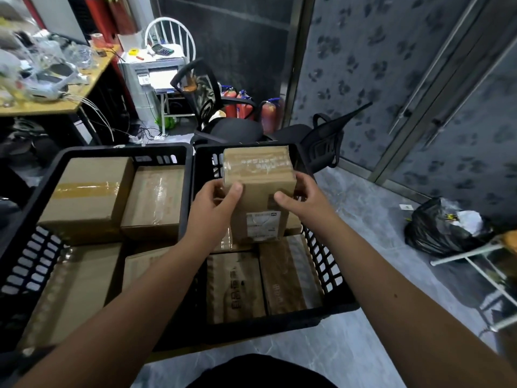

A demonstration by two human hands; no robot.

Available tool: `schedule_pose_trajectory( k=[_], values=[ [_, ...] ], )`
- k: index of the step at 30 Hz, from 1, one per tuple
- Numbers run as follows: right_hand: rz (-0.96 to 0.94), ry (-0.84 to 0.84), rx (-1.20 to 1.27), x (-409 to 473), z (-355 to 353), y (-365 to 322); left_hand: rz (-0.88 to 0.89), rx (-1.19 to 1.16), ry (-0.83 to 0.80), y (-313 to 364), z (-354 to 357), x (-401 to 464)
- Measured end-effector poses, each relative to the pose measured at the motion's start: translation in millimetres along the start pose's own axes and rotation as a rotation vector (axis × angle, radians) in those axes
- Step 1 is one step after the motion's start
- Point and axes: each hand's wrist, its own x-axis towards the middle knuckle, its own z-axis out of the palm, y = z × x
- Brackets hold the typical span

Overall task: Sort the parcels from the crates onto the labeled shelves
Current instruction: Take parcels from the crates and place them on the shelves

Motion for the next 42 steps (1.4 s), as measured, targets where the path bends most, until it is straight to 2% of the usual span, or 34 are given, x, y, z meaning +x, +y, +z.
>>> schedule_pose_trajectory(
  k=[3,8,12,16,19,22,25,27,30,36,39,42],
  values=[
    [-0.018,0.004,-0.011,1,2,0,-0.036,-0.174,-0.013,2,3,3],
    [-0.058,0.034,0.073,7,6,0,-0.076,-0.318,-0.089,8,7,1],
    [-0.082,0.004,0.016,13,6,1,-0.053,-0.289,-0.108,7,3,4],
    [0.013,0.094,0.092,16,4,3,-0.102,-0.313,-0.061,2,-3,7],
    [0.004,0.094,0.091,16,6,-1,-0.133,-0.313,-0.060,-5,-6,8],
    [-0.067,0.030,0.027,15,4,-7,-0.136,-0.338,-0.023,-3,-5,7],
    [-0.070,-0.179,0.007,15,0,-9,-0.195,-0.403,-0.020,0,-3,10],
    [-0.063,-0.325,-0.073,18,-2,-8,-0.230,-0.377,-0.049,2,-4,13],
    [-0.052,-0.385,-0.160,22,-5,-7,-0.201,-0.270,-0.043,5,-9,15],
    [-0.049,-0.287,-0.172,23,-4,-8,-0.086,-0.179,0.041,4,-33,21],
    [-0.025,-0.181,-0.162,26,1,-11,-0.057,-0.218,0.115,1,-46,20],
    [0.043,-0.036,-0.034,26,7,-12,-0.077,-0.310,0.175,0,-52,20]
  ],
)
